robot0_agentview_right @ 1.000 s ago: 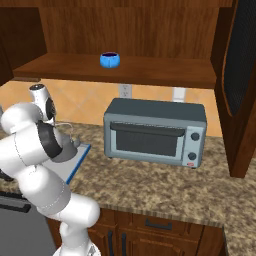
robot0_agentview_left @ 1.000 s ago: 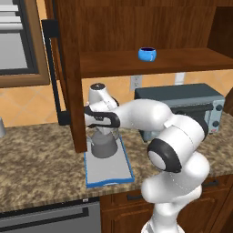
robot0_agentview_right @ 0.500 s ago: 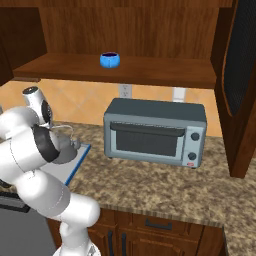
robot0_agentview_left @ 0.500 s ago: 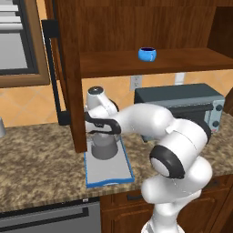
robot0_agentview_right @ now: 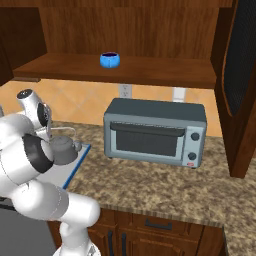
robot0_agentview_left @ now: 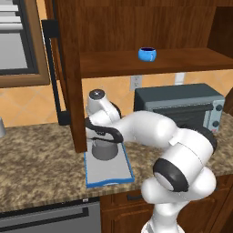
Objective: Pick the kettle from the counter and place it on the tray. Then pick the mug from the cabinet and place it on the tray. Then close the cabinet doors.
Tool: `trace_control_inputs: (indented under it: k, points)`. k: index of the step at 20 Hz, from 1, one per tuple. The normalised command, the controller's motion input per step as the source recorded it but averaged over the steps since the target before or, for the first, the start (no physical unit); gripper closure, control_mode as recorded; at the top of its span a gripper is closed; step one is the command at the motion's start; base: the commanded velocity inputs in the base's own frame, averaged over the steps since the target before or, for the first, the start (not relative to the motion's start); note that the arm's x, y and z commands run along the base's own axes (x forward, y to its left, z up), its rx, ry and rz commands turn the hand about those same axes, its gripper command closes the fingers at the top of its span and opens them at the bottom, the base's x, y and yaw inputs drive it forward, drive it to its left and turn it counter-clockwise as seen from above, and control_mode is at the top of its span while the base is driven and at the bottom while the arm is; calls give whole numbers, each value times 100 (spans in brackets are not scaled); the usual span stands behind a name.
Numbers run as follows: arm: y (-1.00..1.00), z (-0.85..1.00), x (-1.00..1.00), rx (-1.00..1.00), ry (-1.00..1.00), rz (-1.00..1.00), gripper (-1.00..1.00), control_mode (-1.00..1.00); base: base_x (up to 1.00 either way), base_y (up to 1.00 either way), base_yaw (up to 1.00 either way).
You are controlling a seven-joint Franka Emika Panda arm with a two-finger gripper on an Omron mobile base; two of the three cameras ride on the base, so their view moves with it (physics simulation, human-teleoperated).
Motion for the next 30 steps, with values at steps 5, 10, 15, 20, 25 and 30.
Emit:
trace_control_inputs:
  k: [5, 10, 15, 20, 25, 30]
  points:
    - [-17, 40, -18, 0, -10, -4, -100, -100, 0, 0, 0]
    - [-30, 16, -15, 1, 0, -2, -100, -100, 0, 0, 0]
    - [-28, 7, -35, 2, 0, 0, -100, -100, 0, 0, 0]
    - [-30, 18, -49, 6, 0, 0, -100, -100, 0, 0, 0]
    - [-40, 20, -53, 6, 0, 0, -100, -100, 0, 0, 0]
    - [-44, 15, -46, 5, 0, 0, -100, -100, 0, 0, 0]
